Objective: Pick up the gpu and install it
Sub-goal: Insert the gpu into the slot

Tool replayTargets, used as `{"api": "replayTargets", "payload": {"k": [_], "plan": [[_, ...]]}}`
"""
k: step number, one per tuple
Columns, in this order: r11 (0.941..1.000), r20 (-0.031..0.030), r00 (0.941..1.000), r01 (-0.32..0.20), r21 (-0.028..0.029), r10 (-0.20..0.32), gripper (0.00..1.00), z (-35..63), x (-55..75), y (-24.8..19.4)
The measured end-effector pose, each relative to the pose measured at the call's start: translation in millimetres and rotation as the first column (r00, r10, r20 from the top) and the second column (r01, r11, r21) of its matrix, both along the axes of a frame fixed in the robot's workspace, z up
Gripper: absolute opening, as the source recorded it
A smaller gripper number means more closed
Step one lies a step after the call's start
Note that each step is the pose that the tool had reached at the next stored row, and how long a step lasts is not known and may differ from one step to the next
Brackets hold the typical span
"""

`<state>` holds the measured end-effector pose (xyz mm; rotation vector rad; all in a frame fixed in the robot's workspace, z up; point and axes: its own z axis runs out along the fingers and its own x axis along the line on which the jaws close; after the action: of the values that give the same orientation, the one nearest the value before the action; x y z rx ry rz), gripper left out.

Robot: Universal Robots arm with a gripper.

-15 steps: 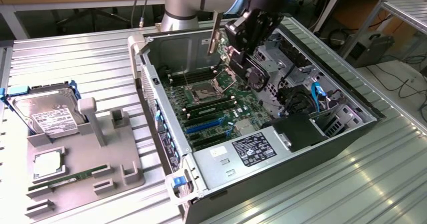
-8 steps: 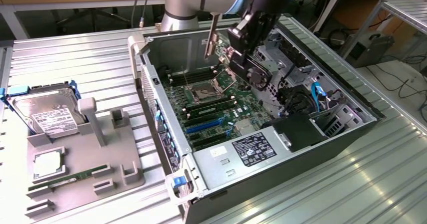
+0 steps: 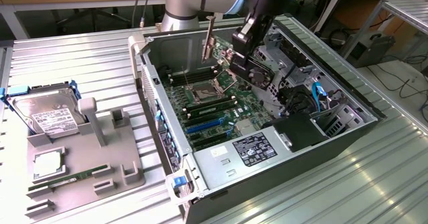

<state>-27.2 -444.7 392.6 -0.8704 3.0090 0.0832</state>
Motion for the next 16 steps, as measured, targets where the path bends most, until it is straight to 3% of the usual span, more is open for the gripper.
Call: {"api": "replayTargets", "payload": {"k": [4,8,11,16], "plan": [[0.9974,0.0047,0.9974,-0.073,-0.0002,0.073,0.26,-1.5,0.0,0.0],[0.9892,0.0088,0.9891,-0.147,-0.0006,0.147,0.26,-3.2,0.0,0.0],[0.9771,0.0120,0.9771,-0.213,-0.0012,0.213,0.26,-4.7,0.0,0.0],[0.9498,0.0160,0.9497,-0.313,-0.0023,0.313,0.26,-7.4,0.0,0.0]]}}
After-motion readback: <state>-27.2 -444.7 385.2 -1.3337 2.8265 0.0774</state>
